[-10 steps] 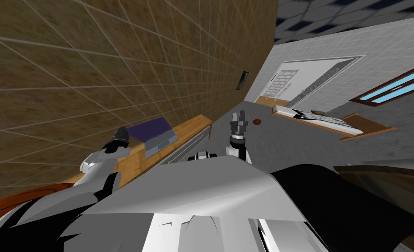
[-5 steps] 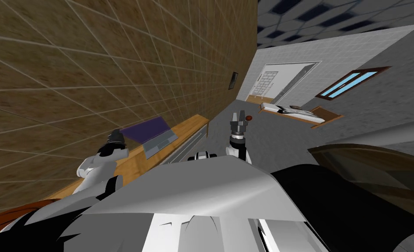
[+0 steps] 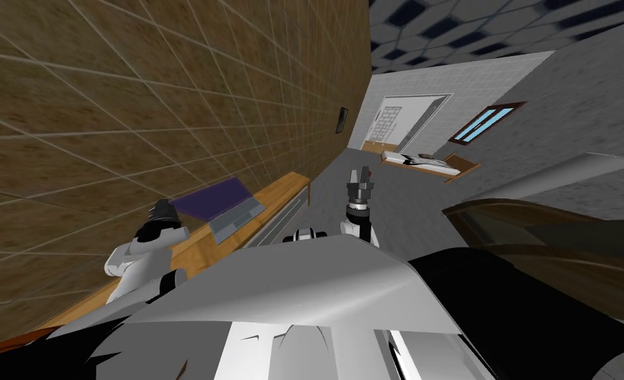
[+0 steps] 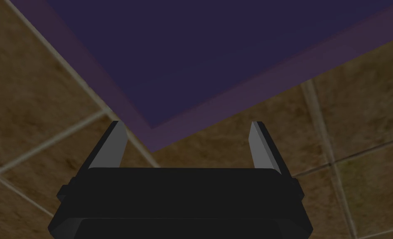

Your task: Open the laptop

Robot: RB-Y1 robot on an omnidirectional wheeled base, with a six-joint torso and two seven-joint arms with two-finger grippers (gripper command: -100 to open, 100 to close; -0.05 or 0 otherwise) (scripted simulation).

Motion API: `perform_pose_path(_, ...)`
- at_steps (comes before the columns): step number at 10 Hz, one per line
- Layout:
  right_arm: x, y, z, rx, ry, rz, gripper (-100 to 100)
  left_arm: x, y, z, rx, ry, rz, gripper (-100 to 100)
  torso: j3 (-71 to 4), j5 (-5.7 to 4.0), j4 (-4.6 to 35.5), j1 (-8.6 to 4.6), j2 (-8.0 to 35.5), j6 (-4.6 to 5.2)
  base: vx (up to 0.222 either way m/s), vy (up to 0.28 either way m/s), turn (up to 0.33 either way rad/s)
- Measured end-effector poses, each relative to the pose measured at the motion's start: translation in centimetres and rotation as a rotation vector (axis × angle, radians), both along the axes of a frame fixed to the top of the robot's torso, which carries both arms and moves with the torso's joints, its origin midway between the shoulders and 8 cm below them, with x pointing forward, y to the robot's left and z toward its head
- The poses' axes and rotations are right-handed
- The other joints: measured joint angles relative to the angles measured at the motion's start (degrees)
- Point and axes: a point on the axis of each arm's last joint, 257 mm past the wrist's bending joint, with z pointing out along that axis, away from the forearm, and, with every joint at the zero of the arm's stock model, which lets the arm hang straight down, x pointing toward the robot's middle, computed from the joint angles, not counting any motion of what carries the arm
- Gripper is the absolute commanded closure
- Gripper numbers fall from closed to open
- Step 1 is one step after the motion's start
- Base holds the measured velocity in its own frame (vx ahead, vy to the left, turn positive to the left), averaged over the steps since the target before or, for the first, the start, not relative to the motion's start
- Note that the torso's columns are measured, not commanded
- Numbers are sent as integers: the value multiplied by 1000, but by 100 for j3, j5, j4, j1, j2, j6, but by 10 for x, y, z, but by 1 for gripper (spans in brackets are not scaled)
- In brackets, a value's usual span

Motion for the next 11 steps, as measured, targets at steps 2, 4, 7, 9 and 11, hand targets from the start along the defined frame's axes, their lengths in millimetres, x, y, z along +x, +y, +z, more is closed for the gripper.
perform_pose_path(2,0,0,0,0,0,0,0,-15,8,-1,0,4,39,-100,-5,1,-2,3,-7,-2,-60,47,-211)
perform_pose_path(4,0,0,0,0,0,0,0,-43,17,-4,-2,13,91,-100,-4,5,-2,13,-4,15,-105,53,-273)
perform_pose_path(7,0,0,0,0,0,0,0,-71,32,-4,-1,24,154,-100,-5,-2,0,19,-7,-20,-50,22,-120)
perform_pose_path(9,0,0,0,0,0,0,0,-60,30,0,6,16,137,100,-13,12,-13,13,-24,-31,79,-30,384)
perform_pose_path(11,0,0,0,0,0,0,0,-43,23,1,6,7,98,100,-10,8,-8,9,-15,4,91,-57,170)
